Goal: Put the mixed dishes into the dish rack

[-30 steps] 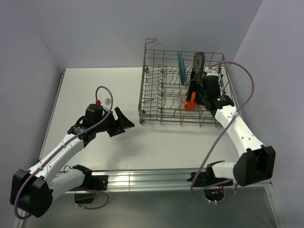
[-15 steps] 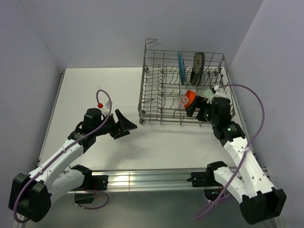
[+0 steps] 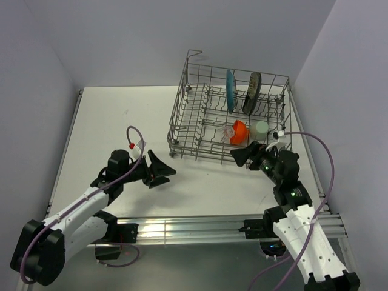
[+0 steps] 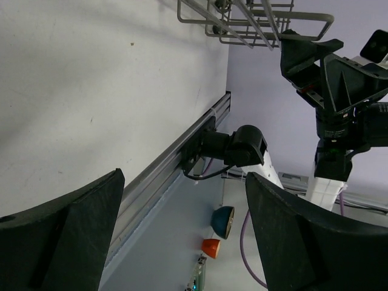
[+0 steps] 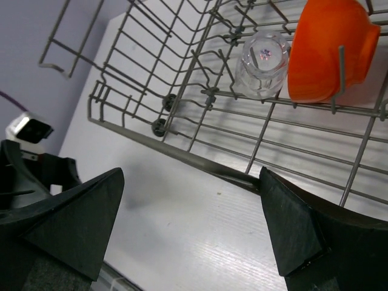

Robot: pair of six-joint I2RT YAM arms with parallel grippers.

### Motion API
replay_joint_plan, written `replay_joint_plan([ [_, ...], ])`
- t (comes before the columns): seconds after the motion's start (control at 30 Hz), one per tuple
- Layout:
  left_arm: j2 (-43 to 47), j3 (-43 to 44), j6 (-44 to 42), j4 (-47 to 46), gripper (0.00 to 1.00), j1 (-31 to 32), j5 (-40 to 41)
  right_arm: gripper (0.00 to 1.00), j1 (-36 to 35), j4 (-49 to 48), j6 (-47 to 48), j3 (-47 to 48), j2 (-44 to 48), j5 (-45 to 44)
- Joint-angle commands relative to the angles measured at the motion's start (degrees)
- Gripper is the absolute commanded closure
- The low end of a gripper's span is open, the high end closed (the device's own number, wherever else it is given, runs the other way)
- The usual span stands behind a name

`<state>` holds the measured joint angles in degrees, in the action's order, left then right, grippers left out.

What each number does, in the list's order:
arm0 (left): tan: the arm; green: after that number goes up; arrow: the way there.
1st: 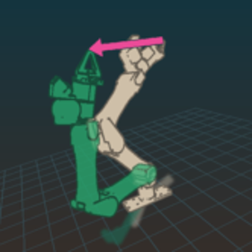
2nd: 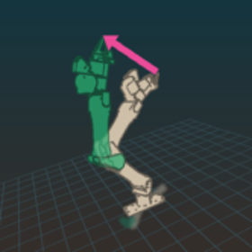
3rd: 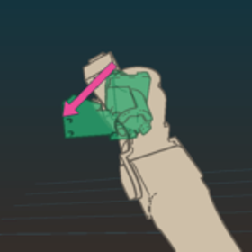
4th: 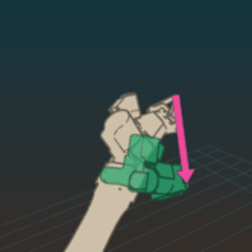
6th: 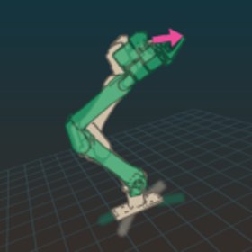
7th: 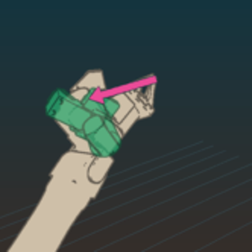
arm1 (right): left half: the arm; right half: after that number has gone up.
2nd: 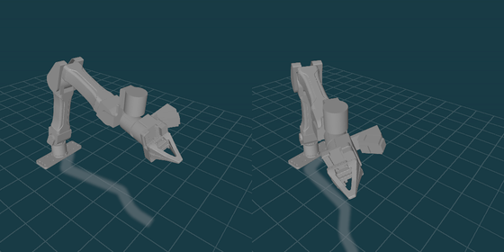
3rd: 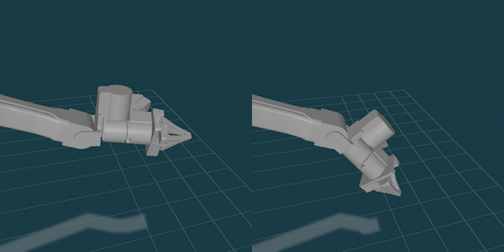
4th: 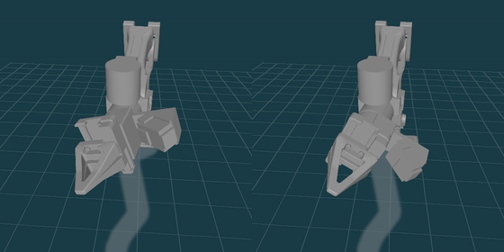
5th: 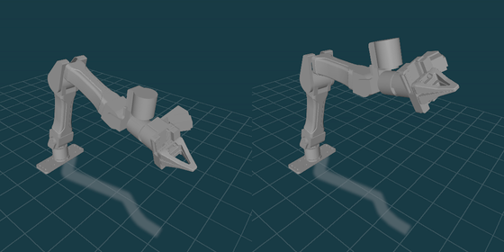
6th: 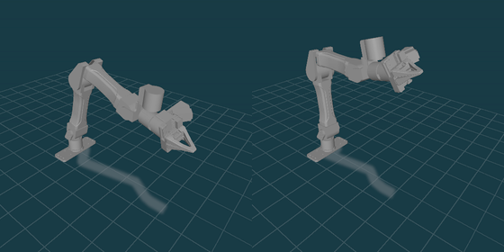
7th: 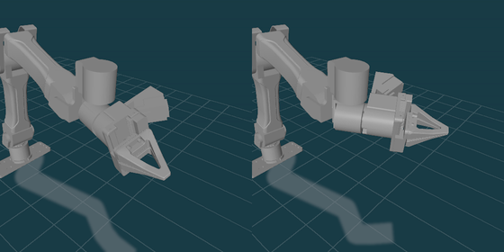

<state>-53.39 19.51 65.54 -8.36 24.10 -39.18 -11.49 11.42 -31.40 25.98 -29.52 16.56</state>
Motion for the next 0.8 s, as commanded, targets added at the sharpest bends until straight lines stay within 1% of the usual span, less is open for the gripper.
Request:
replay_joint_plan([
  [0.0, 1.62, -1.75, 2.57, -7.9, 0.12, 0.25, -3.01, 0.0, -0.73, 3.79, -7.44, -4.35, 4.1, 6.91],
  [0.17, 3.9, -2.9, 2.49, -8.34, 0.11, 0.25, -3.53, 0.0, -0.82, 2.65, -10.61, -8.31, 9.73, 8.93],
  [0.23, 4.69, -2.46, 1.53, -7.73, 0.1, 0.25, -3.45, 0.0, -0.73, 1.94, -10.35, -8.92, 13.86, 10.42],
  [0.33, 5.57, -1.41, -0.06, -5.36, 0.09, 0.25, -2.66, 0.0, -0.73, 2.55, -7.98, -7.53, 19.66, 10.34],
  [0.37, 5.57, -1.14, -0.32, -4.83, 0.09, 0.25, -2.48, 0.0, -0.73, 3.25, -6.85, -6.65, 20.54, 8.95],
  [0.47, 5.31, -1.4, 0.11, -5.7, 0.09, 0.25, -3.09, 0.0, -0.73, 5.45, -4.82, -3.13, 21.78, 8.76],
  [0.6, 6.62, -3.16, 2.04, -8.42, 0.09, 0.25, -4.15, 0.0, -0.73, 6.6, -4.99, -2.07, 22.57, 10.86],
  [0.7, 8.91, -5.79, 4.5, -13.51, 0.07, 0.25, -5.47, 0.0, -0.73, 5.11, -6.92, -4.26, 25.98, 12.96],
  [0.77, 10.66, -8.34, 6.35, -20.27, 0.06, 0.25, -6.7, 0.0, -0.73, 3.97, -8.93, -7.07, 28.19, 14.37],
])
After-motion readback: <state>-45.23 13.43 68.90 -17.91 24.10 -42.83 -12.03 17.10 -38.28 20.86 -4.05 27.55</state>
